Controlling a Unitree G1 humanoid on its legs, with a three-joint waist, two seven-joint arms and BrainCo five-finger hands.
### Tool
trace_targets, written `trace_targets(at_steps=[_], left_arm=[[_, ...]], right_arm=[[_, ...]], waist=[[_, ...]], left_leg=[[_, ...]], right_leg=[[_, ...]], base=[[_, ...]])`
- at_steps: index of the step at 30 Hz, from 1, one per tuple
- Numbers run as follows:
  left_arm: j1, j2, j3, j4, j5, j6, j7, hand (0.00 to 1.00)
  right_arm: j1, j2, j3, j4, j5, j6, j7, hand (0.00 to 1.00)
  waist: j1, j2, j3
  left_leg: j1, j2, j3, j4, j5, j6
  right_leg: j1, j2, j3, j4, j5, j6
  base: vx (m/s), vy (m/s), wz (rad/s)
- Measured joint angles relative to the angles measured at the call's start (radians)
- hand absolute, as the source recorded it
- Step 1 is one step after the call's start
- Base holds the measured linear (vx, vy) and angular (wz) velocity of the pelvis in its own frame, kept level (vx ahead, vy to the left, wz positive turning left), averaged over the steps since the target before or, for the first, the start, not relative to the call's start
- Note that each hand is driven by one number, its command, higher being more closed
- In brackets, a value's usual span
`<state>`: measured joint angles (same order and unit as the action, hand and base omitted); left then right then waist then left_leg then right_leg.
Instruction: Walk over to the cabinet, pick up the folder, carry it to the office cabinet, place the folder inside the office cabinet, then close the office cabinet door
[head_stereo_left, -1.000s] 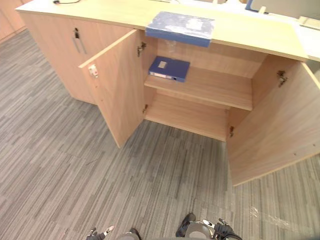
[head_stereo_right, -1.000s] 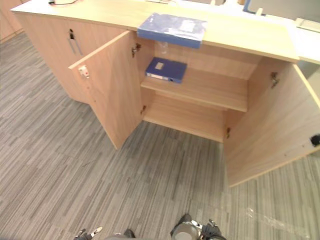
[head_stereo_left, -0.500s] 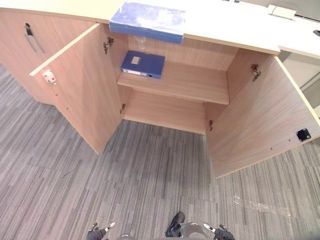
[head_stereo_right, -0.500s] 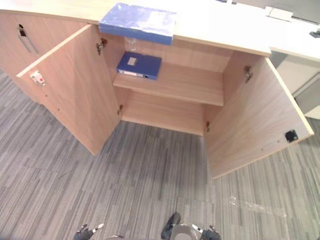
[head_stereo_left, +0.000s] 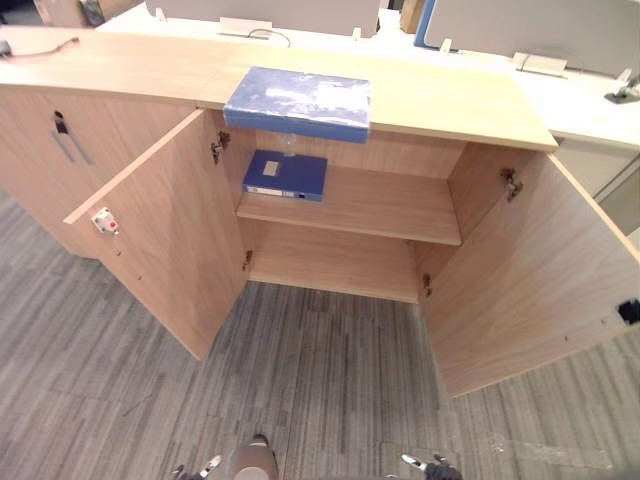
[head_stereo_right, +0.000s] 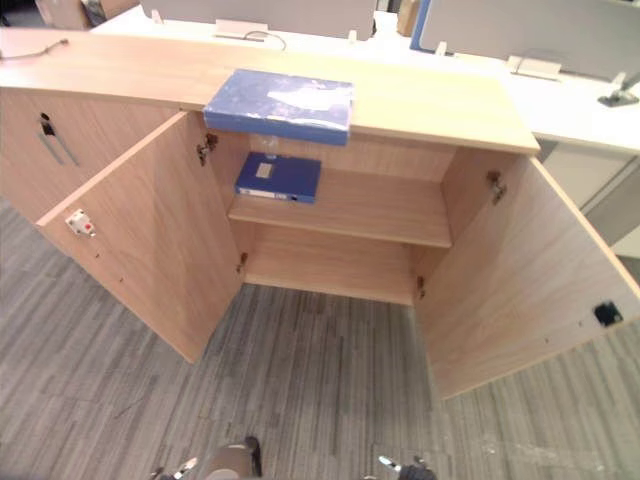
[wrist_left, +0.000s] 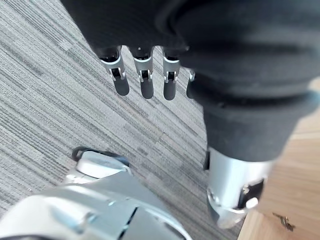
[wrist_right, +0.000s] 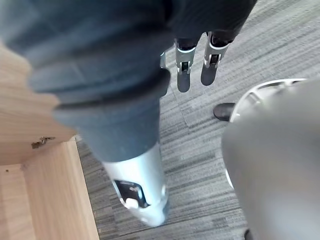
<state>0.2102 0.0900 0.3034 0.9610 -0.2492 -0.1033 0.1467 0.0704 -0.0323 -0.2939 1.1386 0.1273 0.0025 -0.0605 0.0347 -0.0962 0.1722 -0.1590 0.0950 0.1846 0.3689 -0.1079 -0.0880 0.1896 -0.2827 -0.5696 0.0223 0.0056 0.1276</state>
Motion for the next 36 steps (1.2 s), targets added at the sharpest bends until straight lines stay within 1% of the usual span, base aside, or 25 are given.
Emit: trace_targets(at_steps=[2, 5, 7, 9, 10, 11, 13, 14, 15, 16, 18, 19, 20, 21, 22, 23, 24, 25, 26, 27, 29, 32, 33, 35, 36], left_arm=[[-0.002, 0.003, 0.013, 0.002, 0.000, 0.001, 0.000, 0.00], [-0.002, 0.005, 0.008, 0.010, 0.007, 0.000, -0.003, 0.00], [-0.001, 0.007, -0.004, 0.013, 0.013, 0.001, -0.006, 0.00], [-0.001, 0.001, -0.016, 0.013, 0.017, 0.002, -0.011, 0.00], [0.000, -0.003, -0.018, 0.013, 0.018, 0.001, -0.011, 0.00], [0.001, -0.010, -0.033, 0.013, 0.018, 0.001, -0.011, 0.00], [0.002, -0.029, -0.051, 0.013, 0.022, 0.001, -0.016, 0.00], [0.004, -0.034, -0.052, 0.013, 0.022, 0.001, -0.017, 0.00], [0.006, -0.034, -0.051, 0.013, 0.021, 0.001, -0.018, 0.00], [0.006, -0.032, -0.051, 0.013, 0.022, 0.001, -0.020, 0.00], [0.006, -0.025, -0.063, 0.014, 0.022, 0.001, -0.021, 0.00], [0.003, -0.022, -0.071, 0.015, 0.023, 0.001, -0.022, 0.00], [-0.001, -0.022, -0.074, 0.022, 0.025, 0.001, -0.022, 0.00], [-0.009, -0.022, -0.074, 0.028, 0.033, 0.001, -0.022, 0.00], [-0.017, -0.018, -0.075, 0.041, 0.047, 0.001, -0.024, 0.00], [-0.023, -0.011, -0.077, 0.052, 0.053, 0.001, -0.026, 0.00], [-0.030, 0.006, -0.081, 0.057, 0.063, 0.001, -0.031, 0.00], [-0.035, 0.011, -0.079, 0.064, 0.073, 0.000, -0.032, 0.00], [-0.023, -0.001, -0.083, 0.066, 0.090, 0.003, -0.034, 0.00], [-0.014, -0.016, -0.063, 0.068, 0.100, 0.006, -0.036, 0.00], [-0.008, -0.022, -0.048, 0.068, 0.100, 0.010, -0.037, 0.00], [-0.006, -0.026, -0.030, 0.068, 0.082, 0.011, -0.038, 0.00], [-0.007, -0.027, -0.029, 0.067, 0.072, 0.012, -0.038, 0.00], [-0.007, -0.026, -0.030, 0.066, 0.051, 0.012, -0.038, 0.00], [-0.008, -0.019, -0.031, 0.061, 0.035, 0.012, -0.038, 0.00]], right_arm=[[-0.013, 0.006, -0.023, 0.001, -0.010, 0.000, 0.000, 0.00], [-0.035, 0.011, -0.068, 0.000, -0.013, -0.001, 0.000, 0.00], [-0.037, 0.011, -0.079, 0.000, -0.033, -0.001, 0.000, 0.00], [-0.034, -0.002, -0.095, 0.001, -0.037, 0.001, 0.000, 0.00], [-0.033, -0.005, -0.106, 0.001, -0.042, 0.001, -0.001, 0.00], [-0.027, -0.017, -0.119, 0.000, -0.055, 0.003, -0.001, 0.00], [-0.017, -0.042, -0.120, -0.001, -0.072, 0.008, -0.001, 0.00], [-0.016, -0.045, -0.121, -0.001, -0.074, 0.009, -0.001, 0.00], [-0.013, -0.044, -0.120, -0.006, -0.075, 0.011, -0.001, 0.00], [-0.008, -0.043, -0.120, -0.018, -0.089, 0.006, -0.007, 0.00], [-0.011, -0.042, -0.119, -0.018, -0.110, 0.007, -0.007, 0.00], [-0.019, -0.040, -0.119, -0.016, -0.110, 0.007, -0.007, 0.00], [-0.025, -0.040, -0.119, -0.016, -0.111, 0.006, -0.007, 0.00], [-0.038, -0.038, -0.119, -0.013, -0.111, 0.008, -0.006, 0.00], [-0.058, -0.034, -0.119, -0.005, -0.109, 0.014, -0.005, 0.00], [-0.060, -0.033, -0.119, -0.005, -0.111, 0.015, -0.005, 0.00], [-0.053, -0.026, -0.119, -0.001, -0.111, 0.018, -0.005, 0.00], [-0.045, -0.024, -0.120, 0.006, -0.111, 0.019, -0.005, 0.00], [-0.031, -0.032, -0.141, 0.016, -0.110, 0.021, -0.005, 0.00], [-0.032, -0.032, -0.154, 0.011, -0.109, 0.018, -0.005, 0.00], [-0.026, -0.026, -0.189, 0.014, -0.108, 0.022, -0.007, 0.00], [0.008, -0.005, -0.237, 0.015, -0.106, 0.022, -0.012, 0.00], [0.011, -0.005, -0.237, 0.017, -0.101, 0.022, -0.015, 0.00], [0.001, -0.005, -0.239, 0.027, -0.082, 0.022, -0.021, 0.00], [-0.011, 0.002, -0.241, 0.032, -0.058, 0.019, -0.022, 0.00]], waist=[[0.000, -0.014, -0.002], [0.006, -0.014, -0.006], [0.008, -0.005, -0.016], [0.009, 0.022, -0.029], [0.010, 0.030, -0.030], [0.009, 0.043, -0.036], [0.008, 0.075, -0.037], [0.007, 0.079, -0.037], [0.005, 0.076, -0.035], [0.003, 0.073, -0.034], [0.002, 0.070, -0.033], [0.000, 0.083, -0.027], [-0.002, 0.087, -0.017], [-0.010, 0.090, -0.007], [-0.016, 0.098, 0.006], [-0.016, 0.092, 0.009], [-0.016, 0.066, 0.019], [-0.019, 0.054, 0.021], [-0.011, 0.074, 0.011], [-0.016, 0.086, 0.010], [-0.024, 0.090, 0.008], [-0.023, 0.087, -0.006], [-0.024, 0.087, -0.020], [-0.023, 0.089, -0.026], [-0.023, 0.077, -0.033]], left_leg=[[0.004, -0.027, 0.003, 0.006, -0.013, 0.015], [0.054, -0.054, 0.022, -0.051, -0.010, 0.021], [0.076, -0.056, 0.027, -0.073, -0.008, 0.024], [0.128, -0.059, 0.037, -0.131, 0.003, 0.027], [0.146, -0.063, 0.043, -0.149, 0.009, 0.027], [0.179, -0.076, 0.048, -0.190, 0.019, 0.032], [0.229, -0.094, 0.061, -0.241, 0.025, 0.038], [0.244, -0.102, 0.066, -0.256, 0.026, 0.040], [0.268, -0.113, 0.079, -0.279, 0.032, 0.048], [0.289, -0.125, 0.091, -0.294, 0.036, 0.052], [0.305, -0.131, 0.107, -0.312, 0.041, 0.059], [0.315, -0.124, 0.109, -0.326, 0.046, 0.066], [0.321, -0.115, 0.109, -0.333, 0.048, 0.065], [0.321, -0.094, 0.107, -0.334, 0.048, 0.063], [0.321, -0.059, 0.091, -0.340, 0.036, 0.061], [0.324, -0.056, 0.076, -0.343, 0.031, 0.054], [0.338, -0.073, 0.038, -0.355, 0.030, 0.049], [0.355, -0.085, 0.007, -0.361, 0.032, 0.043], [0.374, -0.082, -0.055, -0.388, 0.028, 0.038], [0.368, -0.067, -0.073, -0.390, 0.035, 0.029], [0.368, -0.041, -0.094, -0.400, 0.041, 0.021], [0.355, 0.001, -0.140, -0.376, 0.019, -0.003], [0.332, 0.012, -0.146, -0.350, 0.005, -0.021], [0.322, 0.019, -0.143, -0.324, -0.008, -0.035], [0.285, 0.017, -0.129, -0.250, -0.026, -0.049]], right_leg=[[0.004, -0.023, 0.000, -0.007, 0.027, 0.002], [0.010, -0.040, 0.002, -0.011, 0.045, -0.009], [0.010, -0.041, 0.006, -0.008, 0.045, -0.009], [0.000, -0.055, 0.020, 0.034, 0.035, 0.004], [-0.002, -0.064, 0.022, 0.055, 0.029, 0.007], [-0.018, -0.088, 0.022, 0.112, 0.010, 0.008], [-0.067, -0.142, 0.008, 0.250, -0.009, -0.011], [-0.086, -0.166, -0.011, 0.305, -0.016, -0.024], [-0.114, -0.211, -0.039, 0.389, -0.026, -0.041], [-0.127, -0.238, -0.057, 0.430, -0.024, -0.046], [-0.136, -0.245, -0.059, 0.435, -0.020, -0.051], [-0.140, -0.235, -0.059, 0.433, -0.037, -0.049], [-0.144, -0.220, -0.055, 0.441, -0.061, -0.037], [-0.167, -0.179, -0.049, 0.457, -0.115, -0.031], [-0.220, -0.098, -0.035, 0.475, -0.165, -0.041], [-0.243, -0.068, -0.029, 0.465, -0.166, -0.043], [-0.253, -0.033, -0.019, 0.389, -0.138, -0.073], [-0.242, -0.026, -0.010, 0.388, -0.136, -0.096], [-0.234, -0.004, -0.017, 0.372, -0.152, -0.097], [-0.232, 0.013, -0.029, 0.364, -0.168, -0.085], [-0.210, 0.042, -0.059, 0.344, -0.178, -0.093], [-0.151, 0.091, -0.120, 0.285, -0.184, -0.093], [-0.143, 0.105, -0.141, 0.261, -0.183, -0.091], [-0.129, 0.115, -0.150, 0.242, -0.183, -0.091], [-0.116, 0.118, -0.160, 0.214, -0.180, -0.087]], base=[[0.28, 0.167, 0.02], [0.21, 0.111, -0.19], [0.09, 0.009, -0.23], [0.05, -0.016, -0.30], [0.02, 0.016, -0.29], [0.01, 0.036, -0.27], [0.01, 0.106, -0.27], [0.01, 0.130, -0.27], [0.02, 0.133, -0.33], [0.03, 0.130, -0.34], [0.07, 0.115, -0.33], [0.08, 0.053, -0.23], [0.07, -0.054, -0.09], [0.04, -0.162, 0.04], [0.02, -0.200, 0.12], [0.00, -0.228, 0.32], [-0.02, -0.176, 0.46], [0.03, -0.175, 0.32], [0.07, -0.125, 0.04], [0.10, -0.114, -0.07], [0.14, -0.146, 0.26], [0.17, -0.168, 0.46], [0.19, -0.114, 0.42], [0.15, -0.013, 0.21], [0.15, 0.002, 0.23]])
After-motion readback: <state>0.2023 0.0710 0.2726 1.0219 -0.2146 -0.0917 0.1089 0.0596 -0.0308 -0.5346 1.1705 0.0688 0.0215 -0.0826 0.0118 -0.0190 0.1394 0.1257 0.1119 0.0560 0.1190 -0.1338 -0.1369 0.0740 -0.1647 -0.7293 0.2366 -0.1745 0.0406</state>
